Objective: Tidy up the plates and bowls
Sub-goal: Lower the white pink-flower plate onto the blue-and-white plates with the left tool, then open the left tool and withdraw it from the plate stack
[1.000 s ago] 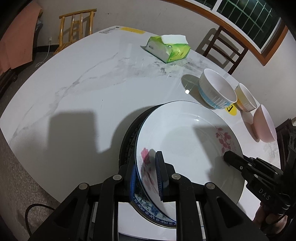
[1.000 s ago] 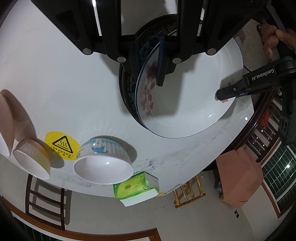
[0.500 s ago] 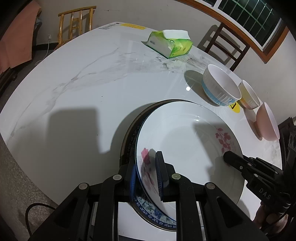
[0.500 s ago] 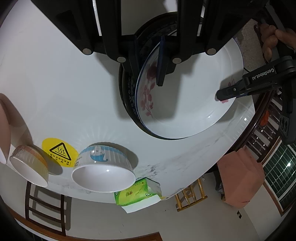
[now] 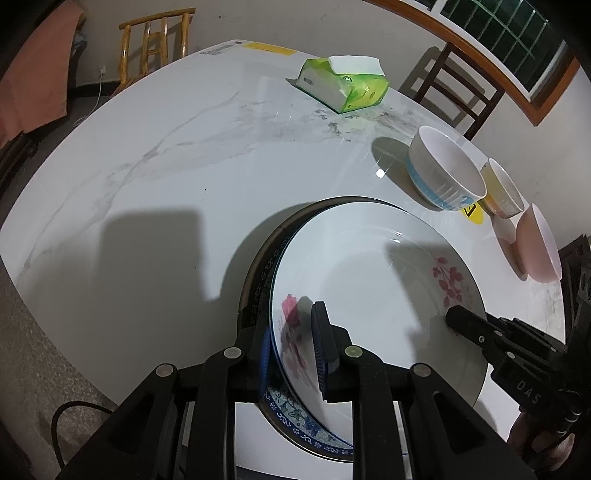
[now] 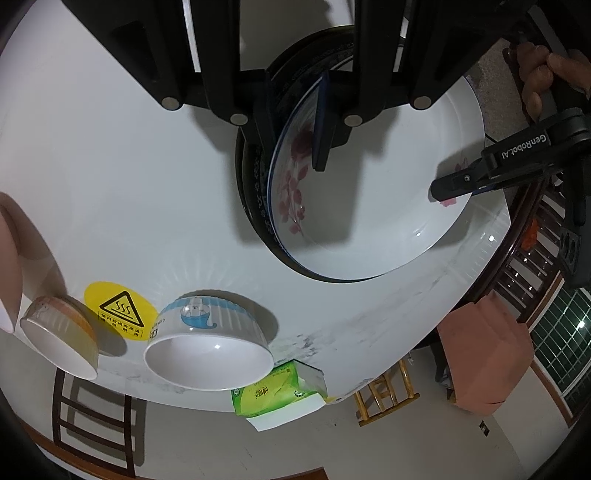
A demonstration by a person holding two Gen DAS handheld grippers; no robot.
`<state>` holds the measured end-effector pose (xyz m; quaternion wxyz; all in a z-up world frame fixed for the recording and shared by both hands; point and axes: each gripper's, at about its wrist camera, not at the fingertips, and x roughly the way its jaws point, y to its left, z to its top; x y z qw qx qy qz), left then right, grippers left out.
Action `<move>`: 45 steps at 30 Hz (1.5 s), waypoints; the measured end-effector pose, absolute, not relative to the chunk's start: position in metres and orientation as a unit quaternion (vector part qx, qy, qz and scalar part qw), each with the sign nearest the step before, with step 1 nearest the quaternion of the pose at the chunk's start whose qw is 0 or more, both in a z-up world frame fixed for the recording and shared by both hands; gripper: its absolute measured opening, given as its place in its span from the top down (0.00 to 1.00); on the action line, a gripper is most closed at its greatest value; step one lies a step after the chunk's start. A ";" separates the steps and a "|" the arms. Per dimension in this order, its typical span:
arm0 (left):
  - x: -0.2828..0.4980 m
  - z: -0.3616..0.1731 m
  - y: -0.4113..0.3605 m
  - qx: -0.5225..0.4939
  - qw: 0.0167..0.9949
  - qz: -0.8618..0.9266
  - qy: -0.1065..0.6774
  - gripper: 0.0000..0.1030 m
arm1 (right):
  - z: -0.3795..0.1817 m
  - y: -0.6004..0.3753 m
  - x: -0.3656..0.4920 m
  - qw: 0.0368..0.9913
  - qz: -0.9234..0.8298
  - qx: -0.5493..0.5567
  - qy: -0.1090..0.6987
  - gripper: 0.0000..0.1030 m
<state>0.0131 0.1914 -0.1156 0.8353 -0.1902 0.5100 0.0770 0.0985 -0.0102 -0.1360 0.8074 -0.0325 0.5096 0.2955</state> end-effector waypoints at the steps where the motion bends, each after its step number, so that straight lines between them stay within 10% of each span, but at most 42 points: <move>1: 0.013 -0.115 0.191 -0.191 0.834 0.077 0.511 0.84 | -0.136 -0.010 0.099 0.807 0.294 -0.033 0.512 0.81; 45: 0.019 -0.098 0.180 -0.154 0.838 0.115 0.511 0.52 | -0.131 0.022 0.091 0.778 0.268 -0.102 0.559 0.59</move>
